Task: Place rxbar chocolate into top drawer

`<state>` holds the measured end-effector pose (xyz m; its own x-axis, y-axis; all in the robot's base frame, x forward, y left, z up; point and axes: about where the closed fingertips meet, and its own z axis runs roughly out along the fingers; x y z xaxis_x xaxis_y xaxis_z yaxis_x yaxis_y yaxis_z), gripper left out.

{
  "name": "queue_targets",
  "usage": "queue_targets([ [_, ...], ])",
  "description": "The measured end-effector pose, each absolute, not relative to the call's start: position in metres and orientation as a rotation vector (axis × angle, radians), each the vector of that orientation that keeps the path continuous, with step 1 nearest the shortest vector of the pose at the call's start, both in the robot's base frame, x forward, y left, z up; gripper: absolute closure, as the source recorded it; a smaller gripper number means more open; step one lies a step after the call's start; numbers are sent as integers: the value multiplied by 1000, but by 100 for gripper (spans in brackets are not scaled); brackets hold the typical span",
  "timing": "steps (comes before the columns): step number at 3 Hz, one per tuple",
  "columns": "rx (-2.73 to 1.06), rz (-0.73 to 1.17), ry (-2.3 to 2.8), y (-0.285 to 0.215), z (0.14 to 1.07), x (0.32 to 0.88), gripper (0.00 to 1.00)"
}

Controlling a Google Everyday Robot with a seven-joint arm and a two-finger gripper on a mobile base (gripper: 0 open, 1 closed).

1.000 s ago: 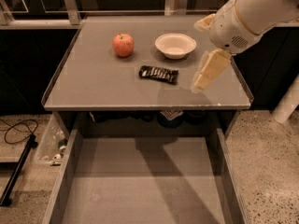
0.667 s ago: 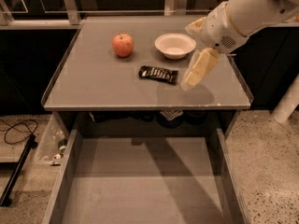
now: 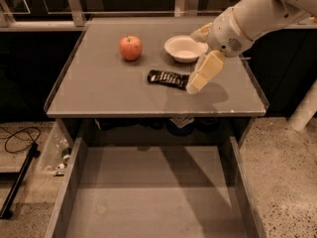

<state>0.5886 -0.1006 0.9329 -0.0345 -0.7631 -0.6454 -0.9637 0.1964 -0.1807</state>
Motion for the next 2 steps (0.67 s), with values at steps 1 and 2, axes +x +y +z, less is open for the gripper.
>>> queue_targets([
  [1,-1556,430,1900,-106,920,595,0],
  [2,-1469,475,1981,-115,899,603,0],
])
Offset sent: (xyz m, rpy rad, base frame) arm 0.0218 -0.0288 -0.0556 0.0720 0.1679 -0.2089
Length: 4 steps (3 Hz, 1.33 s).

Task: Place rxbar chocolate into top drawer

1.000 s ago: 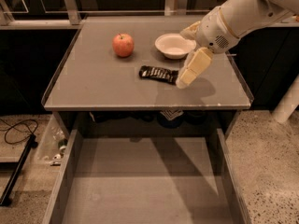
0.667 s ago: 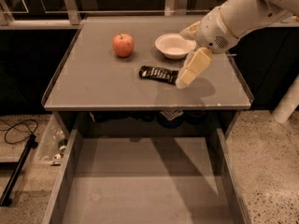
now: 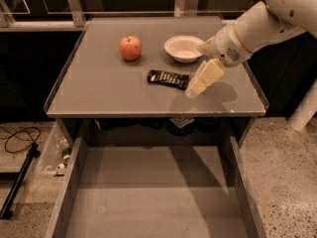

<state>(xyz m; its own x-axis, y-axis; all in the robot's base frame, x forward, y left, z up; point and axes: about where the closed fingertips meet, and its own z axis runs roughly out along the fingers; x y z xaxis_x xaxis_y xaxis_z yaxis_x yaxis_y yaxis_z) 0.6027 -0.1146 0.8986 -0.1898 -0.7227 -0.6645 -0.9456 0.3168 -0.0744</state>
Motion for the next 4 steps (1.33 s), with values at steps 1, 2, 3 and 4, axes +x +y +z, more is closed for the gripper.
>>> queue_targets([
  [1,-1430,464,2014,-116,889,614,0],
  [2,-1408,461,2023,-109,882,633,0],
  [3,-1354,484,2059,-107,870,648,0],
  [4,-1303,498,2101,-108,856,656,0],
])
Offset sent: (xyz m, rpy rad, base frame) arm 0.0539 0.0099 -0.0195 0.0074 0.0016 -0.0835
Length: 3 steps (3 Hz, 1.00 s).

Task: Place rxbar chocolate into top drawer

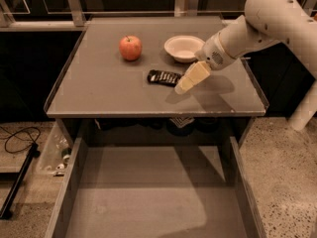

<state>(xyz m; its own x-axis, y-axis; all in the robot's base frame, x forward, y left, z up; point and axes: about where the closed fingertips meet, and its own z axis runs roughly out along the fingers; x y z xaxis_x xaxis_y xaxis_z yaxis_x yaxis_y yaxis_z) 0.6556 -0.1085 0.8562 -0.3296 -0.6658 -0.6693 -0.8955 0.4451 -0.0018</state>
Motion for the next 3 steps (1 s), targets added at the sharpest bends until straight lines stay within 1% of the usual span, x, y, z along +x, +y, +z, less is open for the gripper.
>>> queue_targets([
  [2,-1269,501,2149,-99,837,662,0],
  [3,-1312,500,2143,-77,828,668,0],
])
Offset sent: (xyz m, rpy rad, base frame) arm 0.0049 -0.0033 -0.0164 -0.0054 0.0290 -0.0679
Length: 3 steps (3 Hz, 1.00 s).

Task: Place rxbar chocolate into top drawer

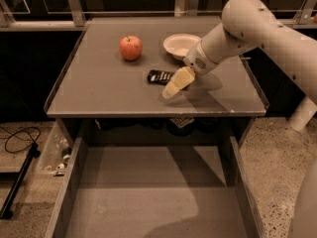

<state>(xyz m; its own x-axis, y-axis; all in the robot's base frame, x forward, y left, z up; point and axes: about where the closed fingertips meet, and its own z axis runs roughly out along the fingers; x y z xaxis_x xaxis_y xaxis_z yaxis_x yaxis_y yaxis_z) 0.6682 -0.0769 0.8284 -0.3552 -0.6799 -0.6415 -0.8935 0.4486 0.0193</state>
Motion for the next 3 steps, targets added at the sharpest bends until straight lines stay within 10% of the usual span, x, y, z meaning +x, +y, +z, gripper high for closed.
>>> queue_targets([
  [1,-1312,500,2143,-77,828,668,0],
  [3,-1312,500,2143,-77,828,668,43],
])
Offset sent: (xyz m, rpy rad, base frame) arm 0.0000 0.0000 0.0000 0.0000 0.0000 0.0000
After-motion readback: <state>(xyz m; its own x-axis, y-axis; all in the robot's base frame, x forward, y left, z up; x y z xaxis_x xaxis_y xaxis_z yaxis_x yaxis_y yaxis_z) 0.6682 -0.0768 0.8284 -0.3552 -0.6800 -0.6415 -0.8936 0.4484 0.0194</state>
